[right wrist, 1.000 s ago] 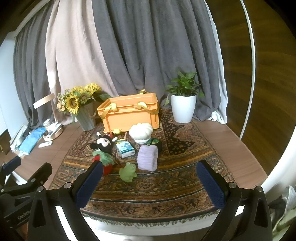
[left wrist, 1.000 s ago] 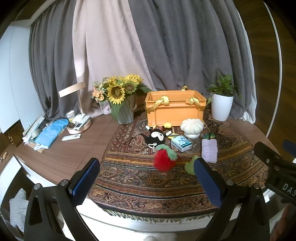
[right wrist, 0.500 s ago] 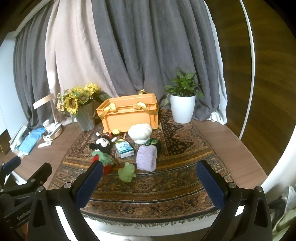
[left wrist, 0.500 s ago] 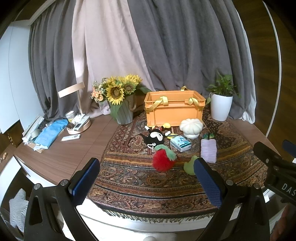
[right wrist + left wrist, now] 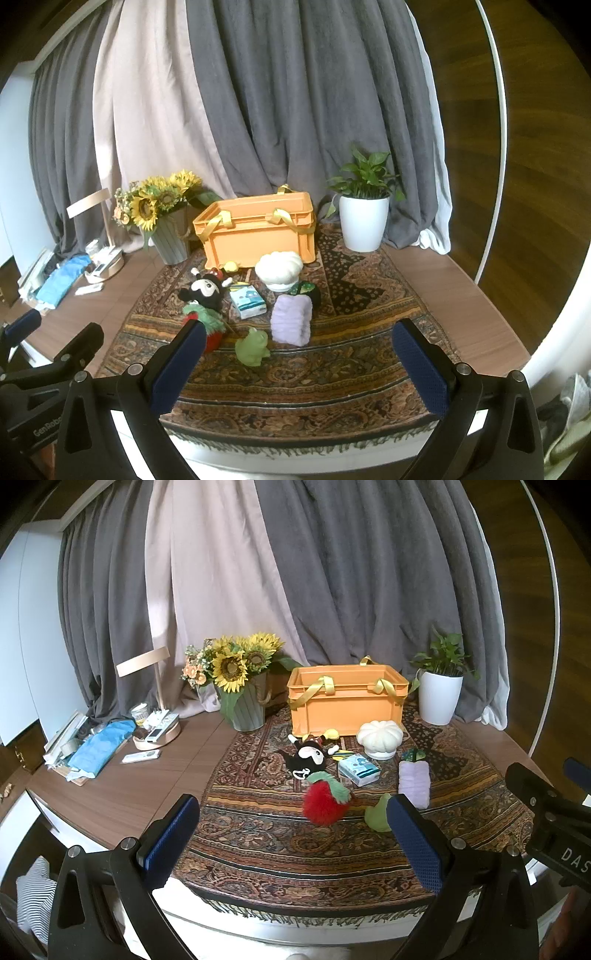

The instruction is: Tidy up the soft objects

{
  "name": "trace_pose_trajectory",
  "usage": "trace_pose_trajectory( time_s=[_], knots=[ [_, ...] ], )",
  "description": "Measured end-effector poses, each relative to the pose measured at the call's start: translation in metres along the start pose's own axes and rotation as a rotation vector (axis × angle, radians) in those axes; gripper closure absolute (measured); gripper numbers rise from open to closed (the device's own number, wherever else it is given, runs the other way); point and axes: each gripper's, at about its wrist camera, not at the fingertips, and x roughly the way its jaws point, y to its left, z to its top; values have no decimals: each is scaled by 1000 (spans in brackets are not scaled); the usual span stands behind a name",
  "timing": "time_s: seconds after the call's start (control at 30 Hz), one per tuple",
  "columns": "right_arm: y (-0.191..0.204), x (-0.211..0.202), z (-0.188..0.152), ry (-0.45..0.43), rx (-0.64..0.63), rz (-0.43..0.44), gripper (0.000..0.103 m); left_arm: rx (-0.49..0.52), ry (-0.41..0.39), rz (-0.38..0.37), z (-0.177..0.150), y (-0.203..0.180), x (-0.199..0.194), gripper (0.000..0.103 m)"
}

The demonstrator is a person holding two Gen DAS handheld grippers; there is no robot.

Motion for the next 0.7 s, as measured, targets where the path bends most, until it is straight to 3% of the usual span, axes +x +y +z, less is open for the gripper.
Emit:
trace_pose_trajectory(
  time_s=[0.7],
  knots=[
    [-2,11,2,36,7,8,1,-14,42,-34,4,0,13,0]
  ],
)
